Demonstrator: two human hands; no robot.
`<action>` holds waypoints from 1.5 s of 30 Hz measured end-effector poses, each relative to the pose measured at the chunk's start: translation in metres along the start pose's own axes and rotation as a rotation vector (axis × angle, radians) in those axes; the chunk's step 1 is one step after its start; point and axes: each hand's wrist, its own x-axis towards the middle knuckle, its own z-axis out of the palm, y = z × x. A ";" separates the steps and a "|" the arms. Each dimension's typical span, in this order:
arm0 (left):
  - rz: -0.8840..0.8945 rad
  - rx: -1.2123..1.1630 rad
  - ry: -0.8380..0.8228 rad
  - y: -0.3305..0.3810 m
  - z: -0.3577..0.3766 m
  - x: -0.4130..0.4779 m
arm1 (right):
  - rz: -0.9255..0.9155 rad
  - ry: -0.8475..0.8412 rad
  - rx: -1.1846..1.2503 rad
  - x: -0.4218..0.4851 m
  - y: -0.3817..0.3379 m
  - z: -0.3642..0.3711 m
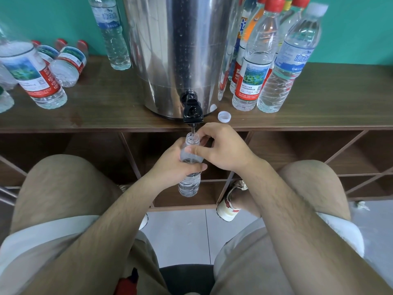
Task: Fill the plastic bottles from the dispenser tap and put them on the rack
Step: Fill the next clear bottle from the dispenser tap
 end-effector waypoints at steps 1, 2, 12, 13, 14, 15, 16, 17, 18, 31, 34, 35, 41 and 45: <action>-0.002 -0.003 0.000 0.000 0.000 0.000 | 0.001 -0.001 -0.001 0.000 0.000 0.000; -0.001 -0.005 -0.001 0.000 0.000 0.000 | 0.000 -0.003 -0.002 0.000 0.000 0.000; 0.013 -0.002 0.001 -0.003 0.001 0.002 | 0.011 -0.007 -0.002 -0.001 0.000 0.000; 0.013 -0.001 0.000 -0.004 0.001 0.002 | 0.010 -0.005 -0.002 0.000 -0.001 0.000; 0.012 0.000 0.001 -0.004 0.001 0.002 | 0.007 -0.004 -0.006 0.000 -0.001 0.000; 0.011 0.001 0.001 -0.004 0.001 0.002 | 0.005 -0.005 -0.010 0.000 -0.001 0.000; 0.010 0.002 0.002 -0.004 0.001 0.002 | 0.004 -0.006 -0.013 0.000 -0.001 0.000; 0.010 0.005 0.002 -0.003 0.001 0.002 | 0.001 -0.005 -0.015 0.000 -0.001 0.000; 0.010 0.007 0.002 -0.003 0.001 0.001 | 0.001 -0.005 -0.015 0.000 -0.001 0.000; -0.001 -0.006 0.010 0.001 0.001 0.000 | -0.008 0.004 -0.006 0.001 0.000 0.001; -0.004 -0.004 0.009 0.001 0.001 0.000 | -0.007 0.003 -0.011 0.002 0.000 0.001; -0.006 -0.004 0.008 0.002 0.001 0.000 | -0.007 0.003 -0.014 0.002 0.000 0.001; -0.012 -0.013 0.006 0.004 0.001 -0.001 | -0.008 0.001 -0.016 0.002 0.000 0.002; -0.009 -0.003 0.011 0.005 0.000 -0.002 | -0.008 0.002 -0.013 0.002 0.000 0.001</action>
